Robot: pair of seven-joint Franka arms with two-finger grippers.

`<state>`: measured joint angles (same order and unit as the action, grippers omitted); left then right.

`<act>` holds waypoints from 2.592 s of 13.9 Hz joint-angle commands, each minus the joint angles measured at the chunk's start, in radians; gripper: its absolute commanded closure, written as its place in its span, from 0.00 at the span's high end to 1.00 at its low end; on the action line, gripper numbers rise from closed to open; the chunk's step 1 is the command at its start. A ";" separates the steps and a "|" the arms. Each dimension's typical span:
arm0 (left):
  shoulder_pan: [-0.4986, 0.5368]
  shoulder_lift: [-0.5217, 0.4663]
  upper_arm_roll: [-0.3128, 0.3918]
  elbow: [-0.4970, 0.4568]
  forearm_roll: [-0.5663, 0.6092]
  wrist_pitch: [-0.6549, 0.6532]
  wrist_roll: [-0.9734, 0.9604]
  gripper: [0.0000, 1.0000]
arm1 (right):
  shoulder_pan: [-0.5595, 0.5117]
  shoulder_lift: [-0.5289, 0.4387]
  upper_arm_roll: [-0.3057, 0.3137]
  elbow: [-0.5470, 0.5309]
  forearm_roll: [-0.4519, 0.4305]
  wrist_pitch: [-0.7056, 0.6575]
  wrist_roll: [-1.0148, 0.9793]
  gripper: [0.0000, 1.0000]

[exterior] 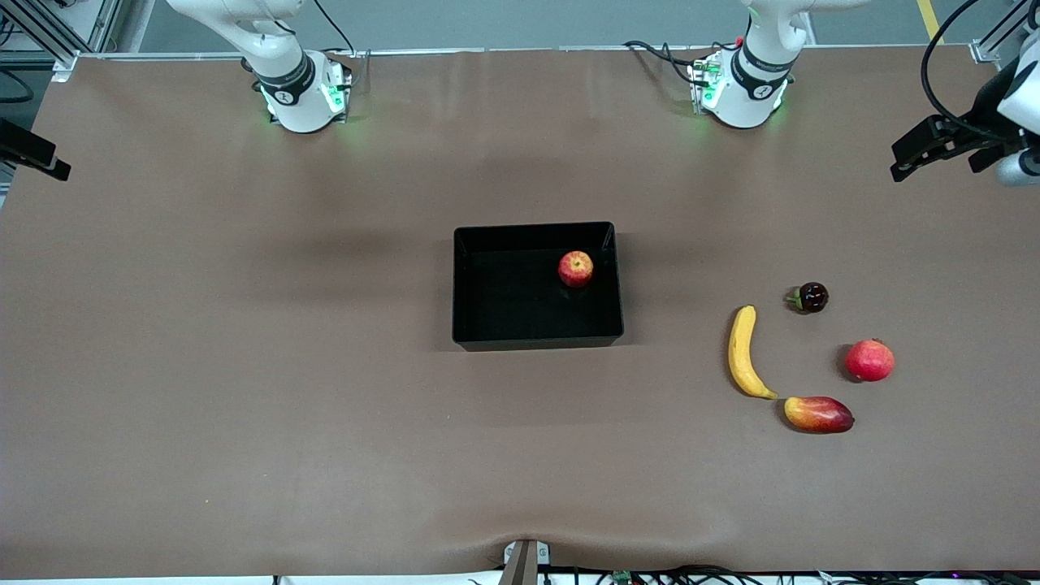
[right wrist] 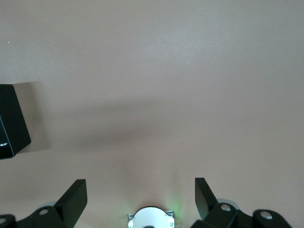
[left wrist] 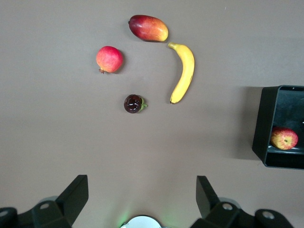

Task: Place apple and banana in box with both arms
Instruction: 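Raise the left gripper out of the box and back beside the fruit, then lower the left gripper onto the yellow banana and grasp it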

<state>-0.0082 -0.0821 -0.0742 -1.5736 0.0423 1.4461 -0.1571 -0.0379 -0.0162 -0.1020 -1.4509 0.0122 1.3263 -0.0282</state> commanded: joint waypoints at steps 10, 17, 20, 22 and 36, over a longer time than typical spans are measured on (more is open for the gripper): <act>-0.012 0.053 -0.001 0.018 -0.013 -0.009 0.022 1.00 | -0.025 0.010 0.013 0.014 0.017 -0.013 -0.013 1.00; -0.015 0.266 -0.026 -0.089 -0.013 0.274 0.001 1.00 | -0.028 0.013 0.013 0.015 0.017 -0.012 -0.013 1.00; -0.030 0.321 -0.026 -0.262 -0.016 0.544 -0.002 1.00 | -0.028 0.013 0.013 0.015 0.017 -0.012 -0.013 1.00; -0.033 0.401 -0.026 -0.313 -0.016 0.695 -0.006 1.00 | -0.028 0.013 0.013 0.015 0.017 -0.012 -0.013 1.00; -0.078 0.667 -0.022 -0.302 0.005 0.973 -0.009 0.00 | -0.030 0.015 0.012 0.015 0.017 -0.012 -0.013 1.00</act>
<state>-0.0811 0.5912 -0.1018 -1.8846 0.0414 2.4183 -0.1709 -0.0403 -0.0111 -0.1032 -1.4516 0.0126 1.3245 -0.0283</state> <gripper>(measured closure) 0.559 0.000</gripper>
